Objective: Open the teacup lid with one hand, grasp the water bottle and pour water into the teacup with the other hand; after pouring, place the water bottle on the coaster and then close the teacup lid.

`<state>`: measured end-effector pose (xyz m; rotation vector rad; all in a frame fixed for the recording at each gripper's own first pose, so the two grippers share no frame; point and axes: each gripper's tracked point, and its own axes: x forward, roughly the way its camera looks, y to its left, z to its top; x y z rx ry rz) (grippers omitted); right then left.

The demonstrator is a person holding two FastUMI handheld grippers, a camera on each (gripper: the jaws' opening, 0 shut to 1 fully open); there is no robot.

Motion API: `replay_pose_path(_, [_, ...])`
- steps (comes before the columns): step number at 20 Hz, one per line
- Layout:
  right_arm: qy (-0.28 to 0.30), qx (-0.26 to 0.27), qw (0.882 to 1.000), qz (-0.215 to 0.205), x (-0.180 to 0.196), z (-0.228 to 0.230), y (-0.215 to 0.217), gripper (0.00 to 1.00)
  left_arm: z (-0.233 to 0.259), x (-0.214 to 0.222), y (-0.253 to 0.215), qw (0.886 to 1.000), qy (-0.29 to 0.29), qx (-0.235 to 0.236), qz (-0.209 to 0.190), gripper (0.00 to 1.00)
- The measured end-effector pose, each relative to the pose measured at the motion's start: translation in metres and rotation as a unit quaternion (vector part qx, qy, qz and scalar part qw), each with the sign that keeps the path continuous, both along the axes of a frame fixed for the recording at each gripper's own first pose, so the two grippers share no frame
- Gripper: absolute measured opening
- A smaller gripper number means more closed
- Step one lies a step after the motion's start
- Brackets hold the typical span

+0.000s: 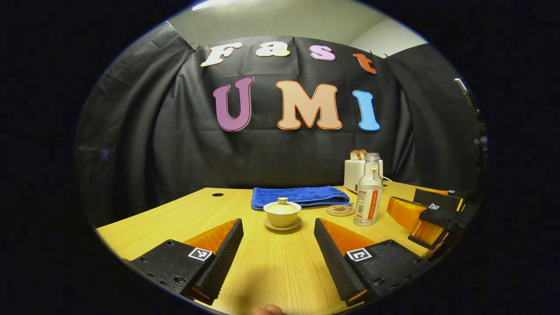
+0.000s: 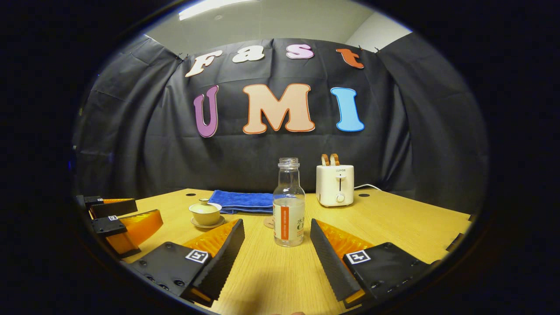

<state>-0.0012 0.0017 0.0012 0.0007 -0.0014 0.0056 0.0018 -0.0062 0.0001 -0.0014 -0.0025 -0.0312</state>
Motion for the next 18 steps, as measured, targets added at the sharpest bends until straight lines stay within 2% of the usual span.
replay_pose_path(1, [0.0,0.0,1.0,-0.002,0.0,0.002,-0.001,0.93,0.001,0.0,0.0,1.0,0.0,0.0,0.0,0.95])
replay_pose_path(2, [0.0,0.0,1.0,-0.005,0.0,0.001,-0.001,0.96,-0.001,0.0,0.0,1.0,0.001,0.0,-0.001,0.95])
replay_pose_path(3, [0.0,0.0,1.0,-0.005,0.0,0.001,0.0,0.93,0.0,0.0,0.0,1.0,0.0,0.0,-0.002,0.95])
replay_pose_path(5, [0.001,0.0,1.0,-0.003,0.001,0.001,0.0,0.93,0.0,-0.001,0.0,1.0,0.001,0.0,-0.002,0.95])
replay_pose_path(6, [0.001,0.0,1.0,-0.002,0.0,0.001,0.0,0.97,0.0,0.0,0.0,1.0,0.001,0.0,-0.002,0.95])
replay_pose_path(10, [0.001,0.0,1.0,-0.001,0.0,0.001,0.001,0.97,-0.001,0.003,-0.001,1.0,0.0,0.0,-0.003,0.95])
replay_pose_path(11, [0.001,0.0,1.0,0.0,0.0,0.002,0.001,0.93,0.0,0.005,0.0,1.0,0.0,0.0,-0.001,0.95])
replay_pose_path(13, [0.002,0.0,1.0,0.001,0.0,0.0,0.0,0.97,0.0,0.01,-0.003,1.0,-0.001,0.0,-0.006,0.95])
replay_pose_path(14, [0.002,0.0,1.0,0.001,0.001,0.001,0.0,0.93,-0.001,0.012,-0.003,1.0,0.001,0.0,-0.006,0.95])
replay_pose_path(15, [0.002,0.0,1.0,-0.001,0.002,-0.001,-0.001,0.96,-0.001,0.018,-0.003,1.0,0.001,0.001,-0.006,0.95])
replay_pose_path(17, [0.002,0.0,1.0,-0.005,0.003,0.001,-0.005,0.93,-0.001,0.029,-0.004,1.0,0.001,0.001,-0.005,0.94])
replay_pose_path(18, [0.003,0.0,1.0,-0.007,0.006,0.001,-0.008,0.97,-0.002,0.037,-0.004,1.0,0.002,0.0,-0.003,0.95])
